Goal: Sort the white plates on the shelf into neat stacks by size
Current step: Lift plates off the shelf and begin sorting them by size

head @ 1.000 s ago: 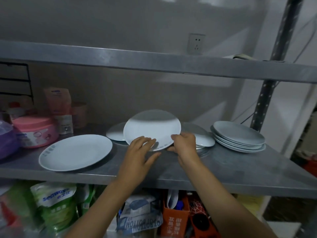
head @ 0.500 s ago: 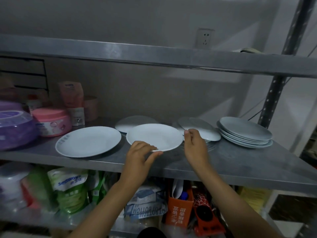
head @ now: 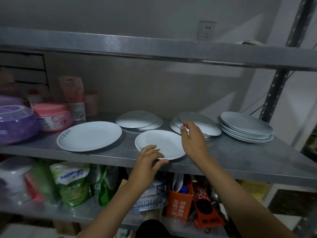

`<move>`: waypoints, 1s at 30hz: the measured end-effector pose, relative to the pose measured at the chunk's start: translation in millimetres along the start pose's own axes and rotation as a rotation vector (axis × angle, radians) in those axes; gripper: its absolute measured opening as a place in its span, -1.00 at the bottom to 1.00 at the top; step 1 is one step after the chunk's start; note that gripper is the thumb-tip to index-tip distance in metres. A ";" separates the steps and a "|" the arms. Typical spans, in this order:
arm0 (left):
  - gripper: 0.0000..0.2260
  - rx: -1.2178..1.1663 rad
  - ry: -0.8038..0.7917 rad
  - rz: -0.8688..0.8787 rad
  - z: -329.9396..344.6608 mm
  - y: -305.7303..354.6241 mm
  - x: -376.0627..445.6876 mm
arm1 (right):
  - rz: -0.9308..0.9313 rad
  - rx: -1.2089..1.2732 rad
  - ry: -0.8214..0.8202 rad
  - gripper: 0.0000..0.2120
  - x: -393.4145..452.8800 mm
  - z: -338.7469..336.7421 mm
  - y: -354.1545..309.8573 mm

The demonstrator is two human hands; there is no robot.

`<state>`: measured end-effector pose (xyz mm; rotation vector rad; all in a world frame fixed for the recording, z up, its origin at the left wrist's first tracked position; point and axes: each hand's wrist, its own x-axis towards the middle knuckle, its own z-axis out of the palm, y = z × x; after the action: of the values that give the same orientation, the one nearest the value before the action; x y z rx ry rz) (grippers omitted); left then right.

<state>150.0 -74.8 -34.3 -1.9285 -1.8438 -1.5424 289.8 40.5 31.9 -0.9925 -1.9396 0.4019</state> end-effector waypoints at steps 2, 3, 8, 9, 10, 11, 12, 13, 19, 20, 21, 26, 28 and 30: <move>-0.84 0.042 -0.015 -0.003 3.0 -1.1 1.8 | 0.001 -0.004 -0.006 -0.69 0.7 3.5 -0.6; -0.85 0.086 -0.026 -0.014 3.4 -0.5 2.7 | 0.006 0.003 -0.004 -0.69 1.0 5.6 -0.2; -0.84 0.103 -0.080 -0.028 2.5 -4.0 13.9 | -0.001 0.002 -0.012 -0.68 3.8 12.8 -2.1; -0.83 0.100 -0.095 -0.030 1.4 -5.1 16.2 | 0.001 0.000 -0.017 -0.67 5.6 14.0 -3.7; -0.81 0.100 -0.112 -0.036 -0.1 -6.2 17.7 | 0.002 0.002 -0.021 -0.67 7.5 15.5 -5.9; -0.78 0.102 -0.129 -0.038 -1.8 -7.1 18.7 | -0.001 0.006 -0.023 -0.67 9.6 17.4 -7.9; -0.75 0.106 -0.144 -0.033 -3.8 -7.5 19.6 | -0.010 0.008 -0.027 -0.67 11.2 18.9 -10.8; -0.70 0.113 -0.151 -0.017 -6.1 -8.1 20.4 | -0.023 0.011 -0.030 -0.68 13.1 21.4 -13.7; -0.67 0.101 0.030 -0.058 -33.0 -23.5 24.0 | -0.097 0.008 -0.108 -0.70 26.7 51.1 -32.7; -0.68 0.121 0.060 -0.063 -40.3 -26.5 24.6 | -0.120 -0.012 -0.127 -0.70 30.3 57.4 -37.5; -0.69 0.141 0.085 -0.049 -48.6 -28.6 25.6 | -0.142 -0.038 -0.148 -0.69 34.4 63.4 -43.1; -0.69 0.278 0.121 -0.074 -87.5 -44.0 32.0 | -0.245 -0.153 -0.257 -0.64 56.0 94.7 -72.4; -0.68 0.292 0.142 -0.135 -102.2 -54.4 35.1 | -0.274 -0.179 -0.280 -0.64 63.0 106.7 -81.5; -0.70 0.295 0.171 -0.182 -117.4 -63.4 39.3 | -0.289 -0.218 -0.300 -0.63 69.4 119.2 -89.4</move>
<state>23.0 -103.3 14.6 -1.4927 -2.0793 -1.3364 128.3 50.5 60.8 -0.8025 -2.3995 0.1828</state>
